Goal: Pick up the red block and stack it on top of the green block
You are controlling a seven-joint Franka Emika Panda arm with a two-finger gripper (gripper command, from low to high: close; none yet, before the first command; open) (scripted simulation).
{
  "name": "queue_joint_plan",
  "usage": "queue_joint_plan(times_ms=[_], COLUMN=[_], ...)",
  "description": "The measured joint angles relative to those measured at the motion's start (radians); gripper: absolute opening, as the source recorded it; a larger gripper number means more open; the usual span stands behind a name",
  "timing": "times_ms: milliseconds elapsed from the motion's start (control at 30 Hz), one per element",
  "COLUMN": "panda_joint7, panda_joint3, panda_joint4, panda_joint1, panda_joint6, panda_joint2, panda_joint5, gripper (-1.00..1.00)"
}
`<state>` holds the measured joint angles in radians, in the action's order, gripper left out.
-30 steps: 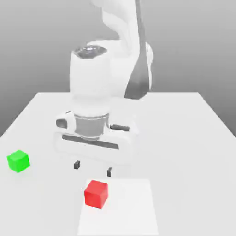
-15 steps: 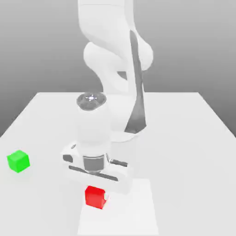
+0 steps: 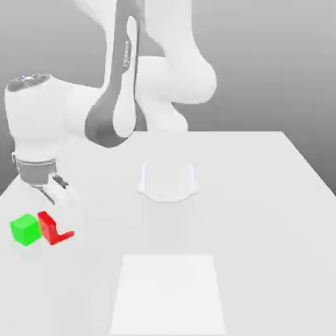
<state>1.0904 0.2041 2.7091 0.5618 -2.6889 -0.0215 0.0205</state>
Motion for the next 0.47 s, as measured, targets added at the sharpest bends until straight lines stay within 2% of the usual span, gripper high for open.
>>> queue_joint_plan(times_ms=[167,333,367,467], panda_joint7=[0.034,-0.042,-0.053,-0.053], panda_joint3=[0.078,0.013,0.004,0.004], panda_joint4=[-0.016,-0.026,-0.027,-0.027], panda_joint1=[0.165,0.201,0.206,0.206], panda_joint6=[0.020,-0.129,-0.148,-0.148], panda_joint2=[-0.004,0.160,0.181,0.181], panda_joint5=[-0.006,-0.117,-0.132,-0.132], gripper=[-1.00,-1.00,1.00,1.00])
